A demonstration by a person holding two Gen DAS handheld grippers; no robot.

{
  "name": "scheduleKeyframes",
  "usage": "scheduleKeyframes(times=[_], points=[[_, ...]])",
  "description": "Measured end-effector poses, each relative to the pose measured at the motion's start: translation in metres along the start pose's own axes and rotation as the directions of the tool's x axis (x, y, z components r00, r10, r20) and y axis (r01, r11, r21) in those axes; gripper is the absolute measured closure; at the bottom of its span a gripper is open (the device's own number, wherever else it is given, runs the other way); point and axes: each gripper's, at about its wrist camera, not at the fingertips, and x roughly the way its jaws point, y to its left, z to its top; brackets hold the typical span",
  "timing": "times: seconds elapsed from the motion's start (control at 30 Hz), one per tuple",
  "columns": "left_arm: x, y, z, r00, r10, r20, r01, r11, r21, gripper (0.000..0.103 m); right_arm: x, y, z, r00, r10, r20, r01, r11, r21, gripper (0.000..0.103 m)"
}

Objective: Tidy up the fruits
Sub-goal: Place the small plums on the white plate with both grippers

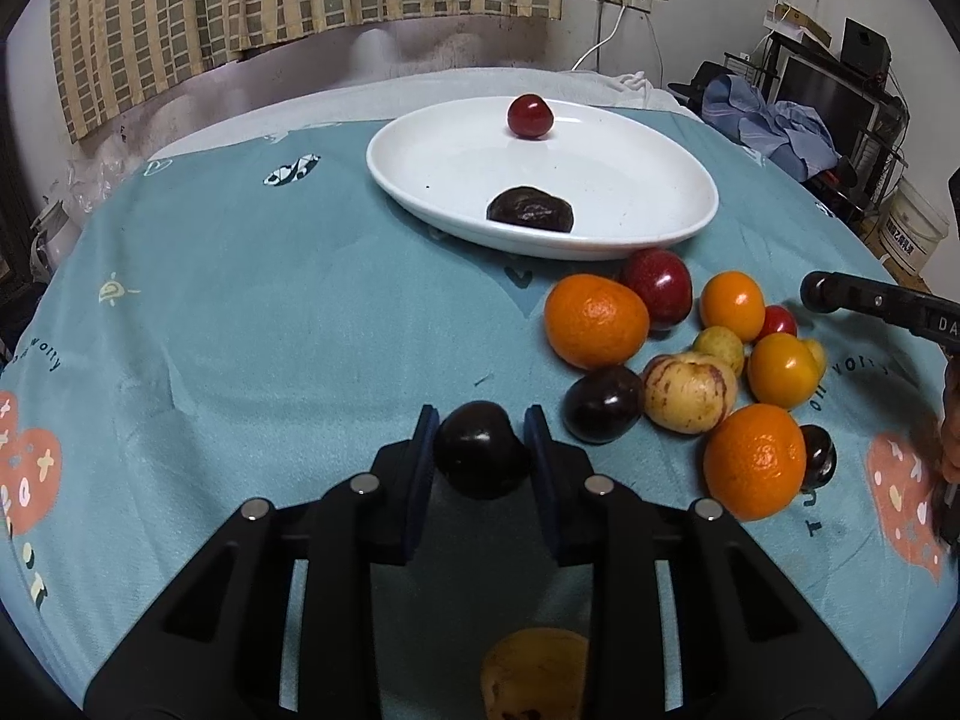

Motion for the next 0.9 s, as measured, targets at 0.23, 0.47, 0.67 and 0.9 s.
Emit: scheduleKeyframes(times=[0.23,0.47,0.67,0.9], points=[[-0.014,0.001,0.010,0.999,-0.013,0.044,0.014,1.000,-0.016,0.073,-0.010,-0.006,0.005,0.998,0.054,0.025,-0.055,0.997,0.050,0.080],[-0.015,0.006,0.051,0.998,-0.012,0.069,0.017,0.998,-0.061,0.073,-0.005,0.008,0.032,0.996,0.085,0.035,-0.087,0.994,0.062,0.080],[0.010,0.000,0.092,0.998,-0.009,0.070,0.013,0.998,-0.061,0.073,0.031,0.036,0.073,0.994,0.110,0.021,-0.111,0.993,0.042,0.080],[0.054,-0.003,0.121,0.999,-0.024,0.045,0.027,0.997,-0.070,0.073,0.075,0.037,0.085,0.992,0.124,-0.017,-0.123,0.990,0.068,0.078]])
